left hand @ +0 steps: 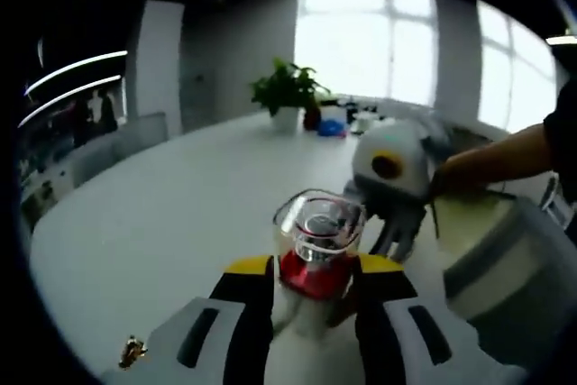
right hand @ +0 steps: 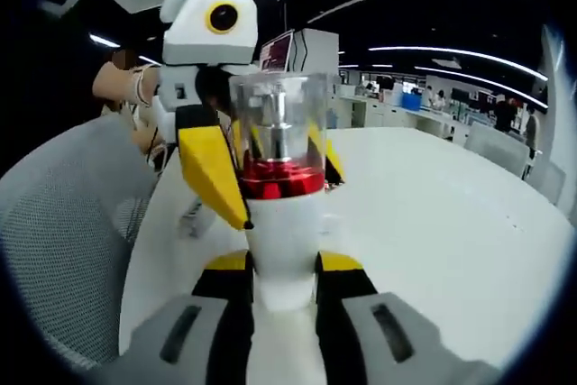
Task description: Arrange the skincare products in the storage area until every visible bottle or jar stands upright without overlapping.
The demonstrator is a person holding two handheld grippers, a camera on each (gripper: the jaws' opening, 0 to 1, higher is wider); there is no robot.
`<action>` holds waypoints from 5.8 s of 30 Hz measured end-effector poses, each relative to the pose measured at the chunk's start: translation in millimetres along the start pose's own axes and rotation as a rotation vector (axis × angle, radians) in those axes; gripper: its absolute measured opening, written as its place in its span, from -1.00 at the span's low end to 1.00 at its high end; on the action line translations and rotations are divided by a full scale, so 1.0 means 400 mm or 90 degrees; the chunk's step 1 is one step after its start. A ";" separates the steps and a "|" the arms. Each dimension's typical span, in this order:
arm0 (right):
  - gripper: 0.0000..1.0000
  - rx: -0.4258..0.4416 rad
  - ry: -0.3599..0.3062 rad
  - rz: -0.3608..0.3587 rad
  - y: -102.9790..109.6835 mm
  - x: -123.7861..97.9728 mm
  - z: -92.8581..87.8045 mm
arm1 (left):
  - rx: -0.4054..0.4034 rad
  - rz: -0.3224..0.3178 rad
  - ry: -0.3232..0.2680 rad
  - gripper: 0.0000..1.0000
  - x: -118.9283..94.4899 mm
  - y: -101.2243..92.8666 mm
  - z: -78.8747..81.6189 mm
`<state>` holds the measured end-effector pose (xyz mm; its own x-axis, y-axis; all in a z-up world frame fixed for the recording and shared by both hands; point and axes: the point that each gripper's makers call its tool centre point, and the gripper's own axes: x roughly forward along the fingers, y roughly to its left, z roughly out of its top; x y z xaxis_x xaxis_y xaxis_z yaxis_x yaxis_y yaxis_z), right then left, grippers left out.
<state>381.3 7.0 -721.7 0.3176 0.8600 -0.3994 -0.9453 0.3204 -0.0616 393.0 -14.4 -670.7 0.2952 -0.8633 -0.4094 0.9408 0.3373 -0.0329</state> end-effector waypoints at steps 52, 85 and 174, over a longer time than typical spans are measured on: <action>0.40 0.143 0.062 -0.130 0.066 -0.087 0.025 | 0.020 0.018 0.069 0.36 -0.068 -0.054 -0.076; 0.99 0.115 0.051 -0.189 0.098 -0.108 0.120 | -0.070 0.188 0.095 0.94 -0.337 0.005 -0.153; -0.15 -0.077 0.404 -0.039 -0.127 -0.009 -0.125 | -0.137 0.284 0.135 0.95 -0.513 0.103 -0.305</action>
<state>424.4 -32.3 -762.8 0.3004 0.4279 -0.8525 -0.9404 0.2822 -0.1897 350.9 222.4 -699.3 0.5975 -0.5311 -0.6007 0.6695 0.7427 0.0093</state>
